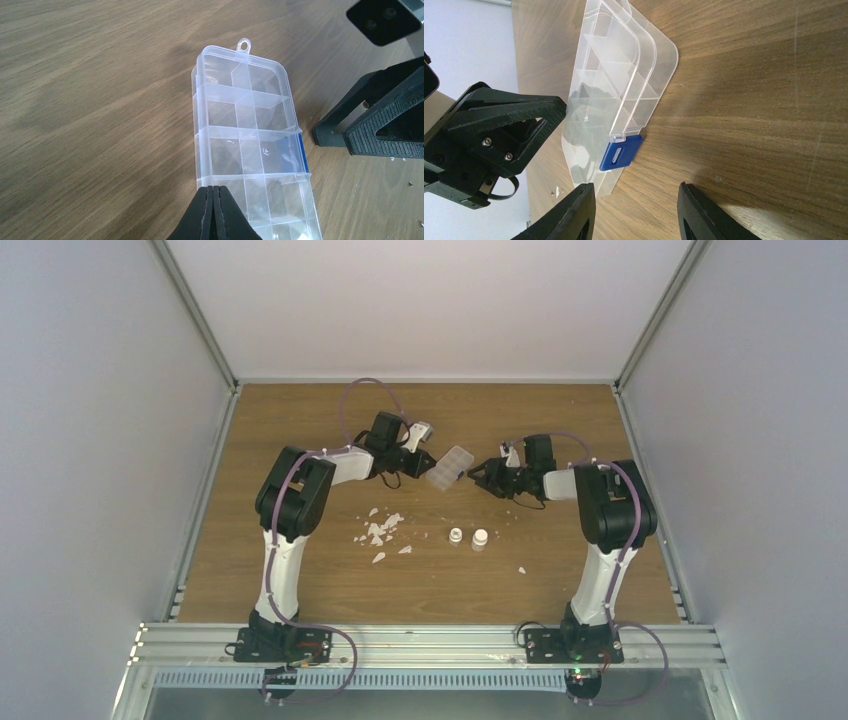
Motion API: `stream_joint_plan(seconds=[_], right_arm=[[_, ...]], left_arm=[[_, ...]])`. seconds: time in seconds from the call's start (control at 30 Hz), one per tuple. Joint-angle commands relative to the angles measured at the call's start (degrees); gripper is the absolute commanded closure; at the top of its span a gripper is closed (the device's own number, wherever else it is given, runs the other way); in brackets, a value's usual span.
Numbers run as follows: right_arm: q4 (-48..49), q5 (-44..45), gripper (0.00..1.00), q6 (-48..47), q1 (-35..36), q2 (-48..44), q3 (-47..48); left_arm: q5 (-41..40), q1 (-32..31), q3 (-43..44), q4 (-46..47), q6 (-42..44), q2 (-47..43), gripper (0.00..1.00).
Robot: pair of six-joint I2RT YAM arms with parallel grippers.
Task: Sort the pills into containers
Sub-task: Open the pill container at the center of the board.
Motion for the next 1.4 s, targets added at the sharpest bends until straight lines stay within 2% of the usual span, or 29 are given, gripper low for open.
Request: stream_joint_plan(seconds=[0.0,0.5,0.9,0.93,0.97,1.0,1.1,1.23,1.3,1.37], right_arm=[[-3.6,3.4,0.0,-1.0,0.1,2.6,-1.3],[-3.5,3.3,0.0,-1.1,0.7,3.9,-0.3],[-1.2,2.3,0.0,-1.6,3.6,2.6,2.1],[-1.1,2.2,0.0,-1.3,3.7,2.8,2.3],[-1.2,2.2,0.0,-0.9,3.8,3.2,2.6],[-1.6,2.1,0.0,-0.4,3.8,3.8,3.0],[-4.3,2.8,0.0,0.9,4.1,6.0,5.1],[-6.7,4.1,0.0,2.1,4.2,7.6,6.9],[-7.1,4.3,0.0,2.4,4.3,7.9,7.3],[-7.4,4.6,0.0,2.6,4.3,8.1,7.6]], left_arm=[[-1.5,0.5,-1.6,-2.5,-1.4,2.9,1.0],[-0.9,3.8,-4.4,-1.3,-4.2,3.7,0.99],[2.1,5.7,-6.2,3.3,-5.3,3.5,1.0],[2.3,5.8,-6.6,3.9,-5.2,2.8,0.96],[2.5,5.8,-6.8,4.4,-5.0,2.2,0.83],[2.5,5.8,-7.2,4.9,-5.0,1.0,0.62],[3.7,5.8,-8.1,7.0,-4.9,-1.5,0.3],[6.1,5.6,-7.8,8.1,-4.7,-2.8,0.07],[6.1,4.9,-7.2,7.4,-3.7,-2.8,0.02],[4.8,4.0,-6.3,6.3,-2.3,-2.6,0.01]])
